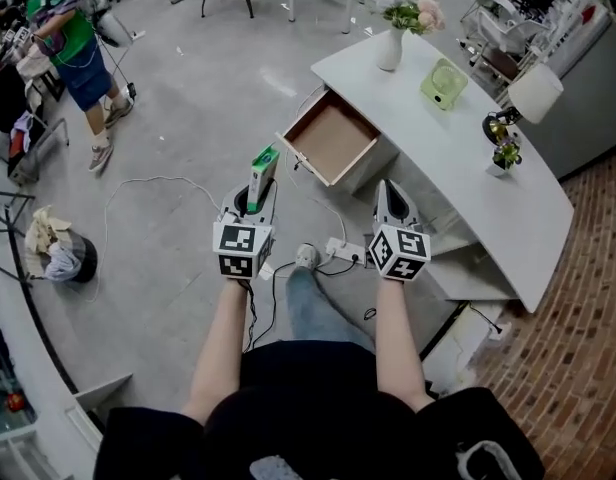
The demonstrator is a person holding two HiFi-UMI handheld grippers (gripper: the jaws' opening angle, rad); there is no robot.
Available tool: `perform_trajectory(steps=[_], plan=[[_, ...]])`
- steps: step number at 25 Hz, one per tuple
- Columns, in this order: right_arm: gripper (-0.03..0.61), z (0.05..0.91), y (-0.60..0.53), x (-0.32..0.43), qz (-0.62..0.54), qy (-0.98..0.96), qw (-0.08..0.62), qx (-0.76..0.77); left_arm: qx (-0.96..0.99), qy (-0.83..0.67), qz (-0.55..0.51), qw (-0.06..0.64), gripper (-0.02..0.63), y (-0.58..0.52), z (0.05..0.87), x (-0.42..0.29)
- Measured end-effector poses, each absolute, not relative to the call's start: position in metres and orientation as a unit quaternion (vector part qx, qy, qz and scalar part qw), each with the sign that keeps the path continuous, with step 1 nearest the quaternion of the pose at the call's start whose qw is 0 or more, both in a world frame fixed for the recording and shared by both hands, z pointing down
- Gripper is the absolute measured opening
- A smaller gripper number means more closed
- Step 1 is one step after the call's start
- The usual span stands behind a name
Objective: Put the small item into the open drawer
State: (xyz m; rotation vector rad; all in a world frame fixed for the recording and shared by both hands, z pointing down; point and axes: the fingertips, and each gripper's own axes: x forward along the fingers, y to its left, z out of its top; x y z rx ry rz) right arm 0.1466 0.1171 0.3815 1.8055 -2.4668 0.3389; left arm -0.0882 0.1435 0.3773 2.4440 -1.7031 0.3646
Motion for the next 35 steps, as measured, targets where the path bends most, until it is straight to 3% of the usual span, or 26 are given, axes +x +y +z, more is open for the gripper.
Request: perform_trajectory(steps=[14, 35], plan=[[0.002, 0.418, -0.107, 0.099, 0.143, -0.819, 0.066, 0.551, 0.817, -0.551, 0.14, 0.097, 0.091, -0.09, 0.405, -0.1], [0.002, 0.469, -0.173, 0.096, 0.201, -0.786, 0.093, 0.577, 0.847, -0.481, 0.187, 0.128, 0.091, -0.184, 0.457, -0.065]])
